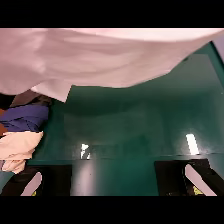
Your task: Fold the shirts.
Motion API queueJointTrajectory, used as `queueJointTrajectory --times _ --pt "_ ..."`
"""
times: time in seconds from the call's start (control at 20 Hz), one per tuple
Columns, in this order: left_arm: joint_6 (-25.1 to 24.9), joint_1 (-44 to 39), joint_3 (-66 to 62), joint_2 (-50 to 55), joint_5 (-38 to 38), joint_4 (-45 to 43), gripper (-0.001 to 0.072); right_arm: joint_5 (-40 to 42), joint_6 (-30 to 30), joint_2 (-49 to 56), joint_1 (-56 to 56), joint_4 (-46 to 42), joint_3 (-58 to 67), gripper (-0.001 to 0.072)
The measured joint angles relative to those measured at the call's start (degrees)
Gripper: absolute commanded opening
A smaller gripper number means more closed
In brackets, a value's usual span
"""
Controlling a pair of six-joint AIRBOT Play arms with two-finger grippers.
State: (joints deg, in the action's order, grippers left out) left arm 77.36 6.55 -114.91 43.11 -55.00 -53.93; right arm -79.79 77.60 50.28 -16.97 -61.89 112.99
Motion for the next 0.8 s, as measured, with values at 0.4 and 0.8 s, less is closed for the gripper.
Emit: queueJointTrajectory --times 0.4,0.8 --pt "9.1 0.0 5.9 3.5 -6.9 -9.4 0.0024 -5.8 2.7 2.5 0.0 -4.9 1.1 0.0013" --pt "5.8 0.0 32.1 23.8 -11.0 -8.0 0.0024 -6.5 2.9 17.0 1.2 -6.3 -19.2 0.0013"
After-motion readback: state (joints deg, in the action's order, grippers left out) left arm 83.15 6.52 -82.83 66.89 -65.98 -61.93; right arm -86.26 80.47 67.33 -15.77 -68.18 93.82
